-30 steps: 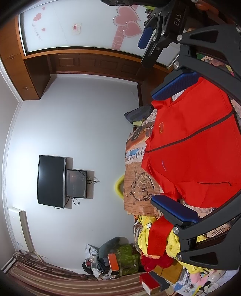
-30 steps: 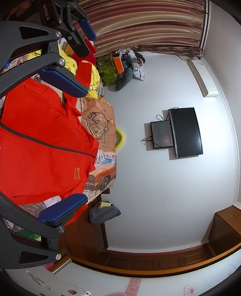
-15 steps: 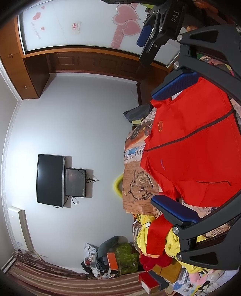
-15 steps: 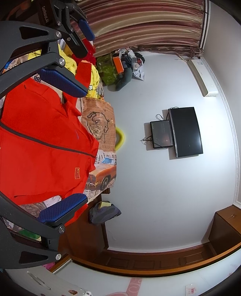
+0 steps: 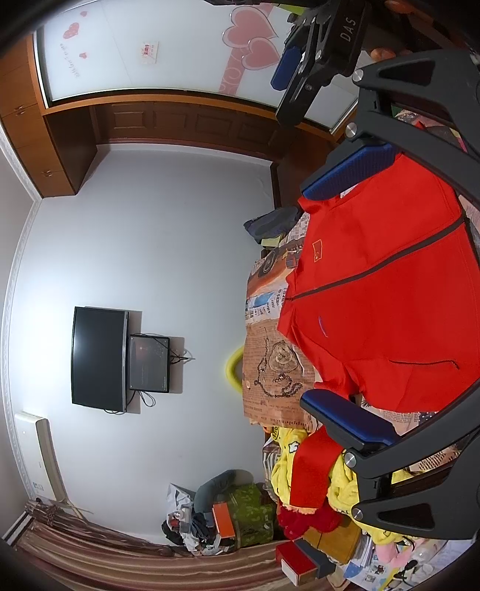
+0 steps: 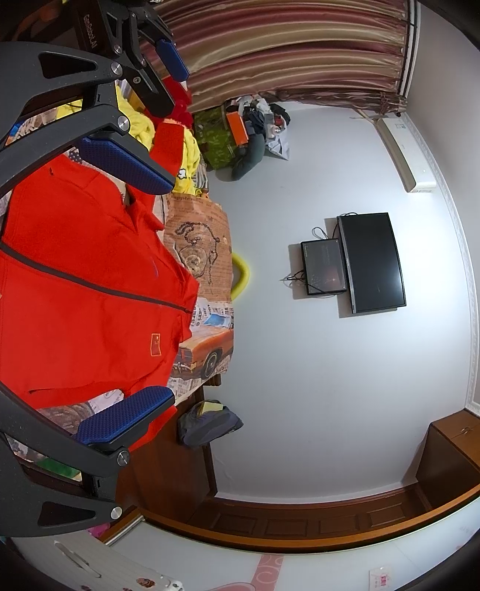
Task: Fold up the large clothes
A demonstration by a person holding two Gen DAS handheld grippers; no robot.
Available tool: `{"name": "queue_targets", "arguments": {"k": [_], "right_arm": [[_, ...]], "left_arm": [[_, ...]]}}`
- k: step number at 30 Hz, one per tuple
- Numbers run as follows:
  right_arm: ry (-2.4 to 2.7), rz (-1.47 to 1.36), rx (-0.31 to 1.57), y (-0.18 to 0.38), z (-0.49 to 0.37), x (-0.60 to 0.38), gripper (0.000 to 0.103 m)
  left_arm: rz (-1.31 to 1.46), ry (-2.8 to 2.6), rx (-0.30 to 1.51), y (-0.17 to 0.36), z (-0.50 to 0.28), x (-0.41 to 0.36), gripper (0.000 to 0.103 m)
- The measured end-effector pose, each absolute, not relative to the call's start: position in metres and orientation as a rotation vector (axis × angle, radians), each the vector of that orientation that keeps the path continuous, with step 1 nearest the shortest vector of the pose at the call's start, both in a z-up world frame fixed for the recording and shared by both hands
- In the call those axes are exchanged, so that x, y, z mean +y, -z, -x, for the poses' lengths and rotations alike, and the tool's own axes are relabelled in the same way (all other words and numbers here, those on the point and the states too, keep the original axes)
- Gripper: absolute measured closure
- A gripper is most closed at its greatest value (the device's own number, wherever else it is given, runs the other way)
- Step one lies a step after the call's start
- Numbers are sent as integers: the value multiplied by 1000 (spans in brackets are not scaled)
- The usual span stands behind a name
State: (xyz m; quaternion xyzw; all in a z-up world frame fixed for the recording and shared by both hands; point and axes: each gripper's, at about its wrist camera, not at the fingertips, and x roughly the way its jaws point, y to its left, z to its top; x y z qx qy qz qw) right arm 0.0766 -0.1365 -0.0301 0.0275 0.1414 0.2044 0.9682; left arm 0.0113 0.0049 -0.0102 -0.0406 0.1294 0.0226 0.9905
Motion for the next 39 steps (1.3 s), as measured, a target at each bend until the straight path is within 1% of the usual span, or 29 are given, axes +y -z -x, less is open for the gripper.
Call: {"name": "queue_targets", "arguments": {"k": [11,22,33,39], "right_arm": [[-412,-56,293,31,-77,-135,0],[-406,-38,340,40,-89,-127,0],[-419,-3,424,58,-132,-105,0],[-424,74,473,74,-166,-81,0]], "left_arm": [[65,-43,263,12,-12,3,0],[72,-48,278,18,-19,11,0],[100,-93,318,29,-64,49,0],[123,-244,393,56,-109,93,0]]}}
